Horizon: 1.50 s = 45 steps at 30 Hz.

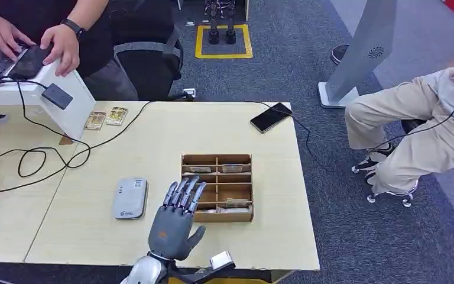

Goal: Pass the card to the sensor for recognition and then transmit it.

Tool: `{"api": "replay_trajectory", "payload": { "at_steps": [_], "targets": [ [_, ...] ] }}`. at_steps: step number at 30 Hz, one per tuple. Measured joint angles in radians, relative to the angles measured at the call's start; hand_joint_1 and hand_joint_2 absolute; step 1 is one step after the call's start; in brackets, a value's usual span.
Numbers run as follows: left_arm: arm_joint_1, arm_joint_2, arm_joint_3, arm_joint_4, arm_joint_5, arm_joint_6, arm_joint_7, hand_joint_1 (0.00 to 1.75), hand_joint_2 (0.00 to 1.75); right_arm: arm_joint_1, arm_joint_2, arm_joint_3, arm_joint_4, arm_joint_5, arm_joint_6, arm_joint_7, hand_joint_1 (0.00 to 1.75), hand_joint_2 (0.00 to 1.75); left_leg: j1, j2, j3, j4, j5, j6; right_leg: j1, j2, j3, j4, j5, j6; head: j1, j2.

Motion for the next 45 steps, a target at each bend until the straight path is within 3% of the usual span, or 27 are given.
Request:
{"api": "replay_trajectory", "payload": {
  "at_steps": [9,18,39,40,45],
  "targets": [
    [-0.002,-0.008,-0.001,0.015,-0.016,-0.010,0.041,0.00,1.75,0.000,0.000,0.000,-0.002,0.024,0.000,0.008,0.00,1.75,0.000,0.000,0.000,0.000,0.000,0.000,0.000,0.000,0.000,0.000,0.000,0.000,0.000,0.000],
    [-0.024,-0.033,0.000,0.092,-0.019,0.019,0.084,0.00,1.75,0.000,0.000,0.000,-0.003,0.062,0.000,0.009,0.00,1.75,0.000,0.000,0.000,0.000,0.000,0.000,0.000,0.000,0.000,0.000,0.000,0.000,0.000,0.000],
    [-0.055,-0.049,0.000,0.191,-0.019,0.041,0.085,0.00,1.75,-0.001,0.000,0.000,-0.003,0.073,0.000,0.001,0.00,1.75,0.000,0.000,0.000,0.000,0.000,0.000,0.000,0.000,0.000,0.000,0.000,0.000,0.000,0.000],
    [-0.055,-0.050,0.000,0.193,-0.019,0.041,0.085,1.75,1.75,-0.001,0.000,0.000,-0.003,0.073,0.000,0.001,0.00,1.75,0.000,0.000,0.000,0.000,0.000,0.000,0.000,0.000,0.000,0.000,0.000,0.000,0.000,0.000],
    [-0.056,-0.058,0.022,0.206,-0.027,0.103,0.162,1.75,1.75,-0.002,0.000,0.000,-0.003,0.097,0.000,0.006,0.00,1.75,0.000,0.000,0.000,0.000,0.000,0.000,0.000,0.000,0.000,0.000,0.000,0.000,0.000,0.000]
  ]
}}
